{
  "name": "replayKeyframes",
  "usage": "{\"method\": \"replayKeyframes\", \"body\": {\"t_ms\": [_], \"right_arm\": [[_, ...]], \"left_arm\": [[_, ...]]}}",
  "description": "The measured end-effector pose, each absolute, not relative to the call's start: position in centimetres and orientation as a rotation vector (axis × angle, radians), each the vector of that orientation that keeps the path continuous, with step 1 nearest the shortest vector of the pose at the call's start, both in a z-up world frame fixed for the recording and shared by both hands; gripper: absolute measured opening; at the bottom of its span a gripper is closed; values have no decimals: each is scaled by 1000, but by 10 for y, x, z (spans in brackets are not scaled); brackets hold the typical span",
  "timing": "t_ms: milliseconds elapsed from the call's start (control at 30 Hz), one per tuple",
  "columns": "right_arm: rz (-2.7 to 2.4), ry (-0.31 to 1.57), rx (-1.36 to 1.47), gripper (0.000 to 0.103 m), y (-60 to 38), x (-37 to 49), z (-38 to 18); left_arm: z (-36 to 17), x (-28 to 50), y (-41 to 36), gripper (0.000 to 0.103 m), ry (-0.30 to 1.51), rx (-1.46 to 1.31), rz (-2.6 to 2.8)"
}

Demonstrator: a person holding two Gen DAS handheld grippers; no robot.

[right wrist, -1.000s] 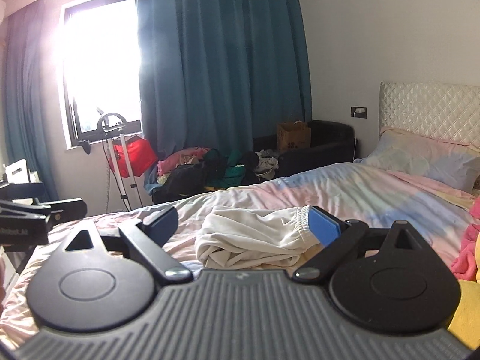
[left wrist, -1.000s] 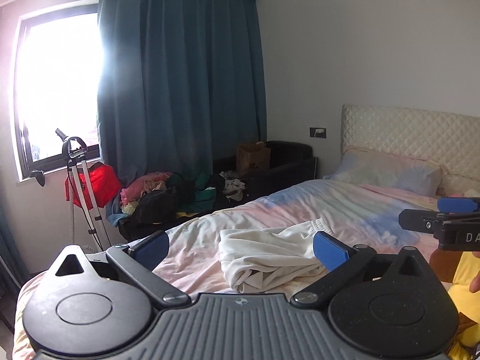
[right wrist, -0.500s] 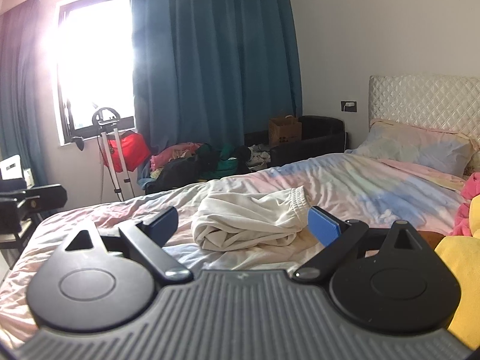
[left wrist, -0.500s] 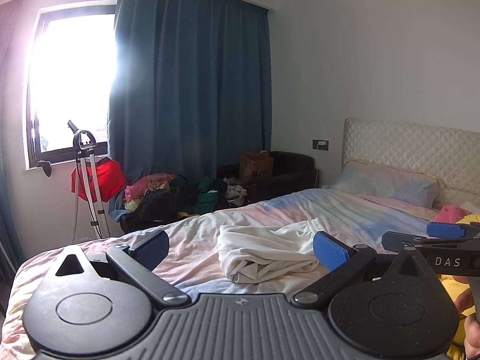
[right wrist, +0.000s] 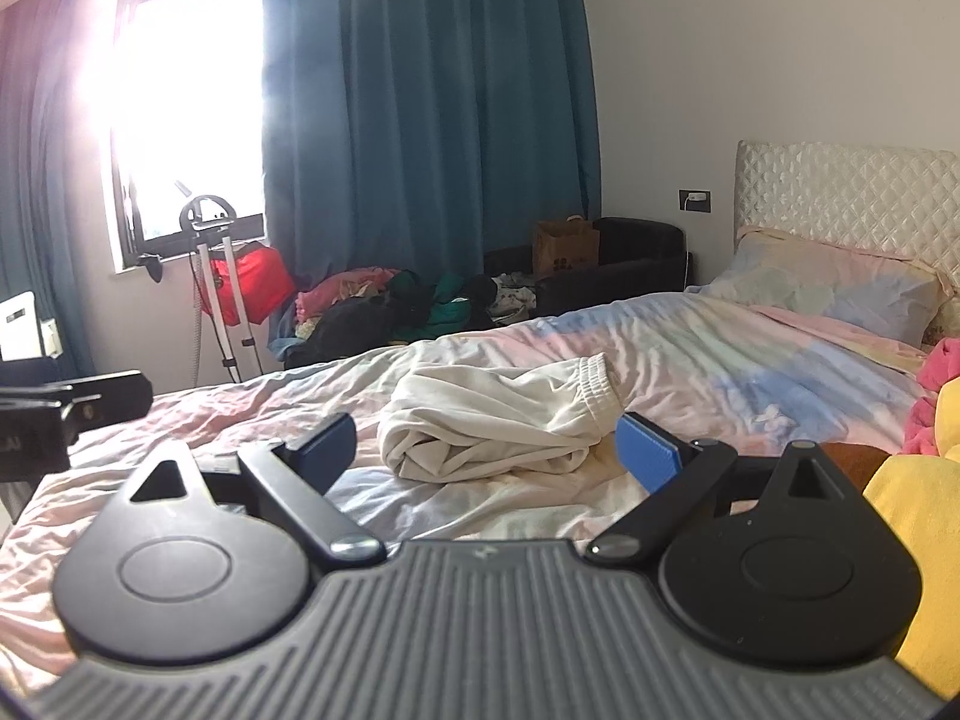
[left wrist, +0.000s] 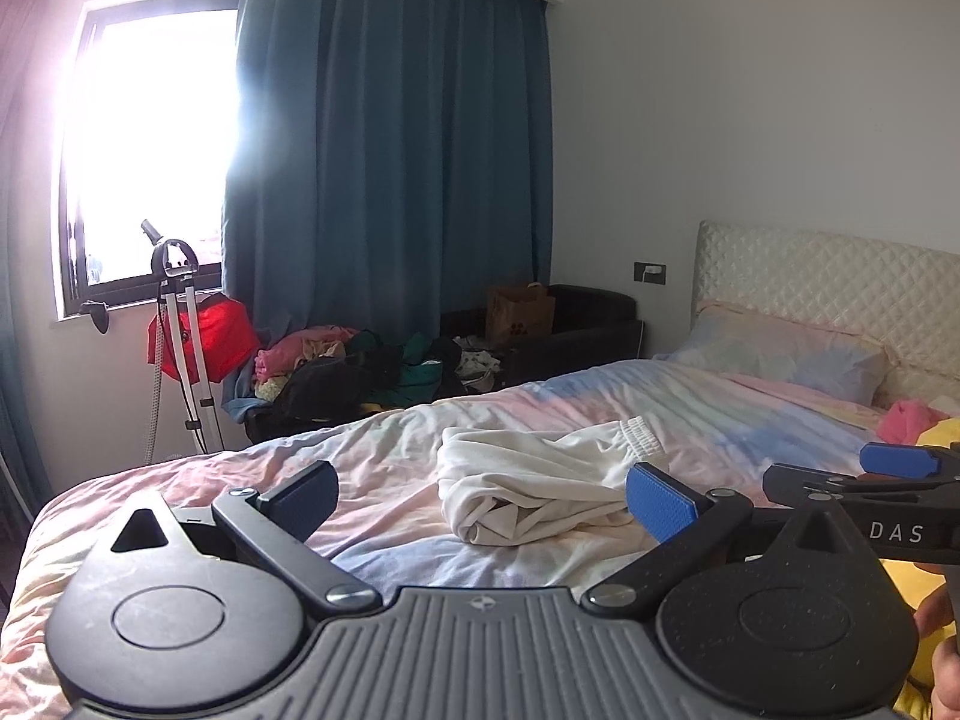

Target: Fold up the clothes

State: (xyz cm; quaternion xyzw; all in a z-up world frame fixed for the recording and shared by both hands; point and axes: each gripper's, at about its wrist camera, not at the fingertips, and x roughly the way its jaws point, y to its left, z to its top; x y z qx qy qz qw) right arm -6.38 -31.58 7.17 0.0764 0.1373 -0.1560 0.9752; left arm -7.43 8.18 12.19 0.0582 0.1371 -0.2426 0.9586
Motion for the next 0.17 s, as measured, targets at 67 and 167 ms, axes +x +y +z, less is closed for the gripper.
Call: {"method": "replayKeyframes", "body": {"t_ms": [67,167], "right_arm": [[-317,280,152,95,-314,-64,71],[-322,278,149,95,-313,-66,72]], "left_arm": [[121,-74,82,103,279,115,-494],[119,-74,84,103,275,115,-498]]}}
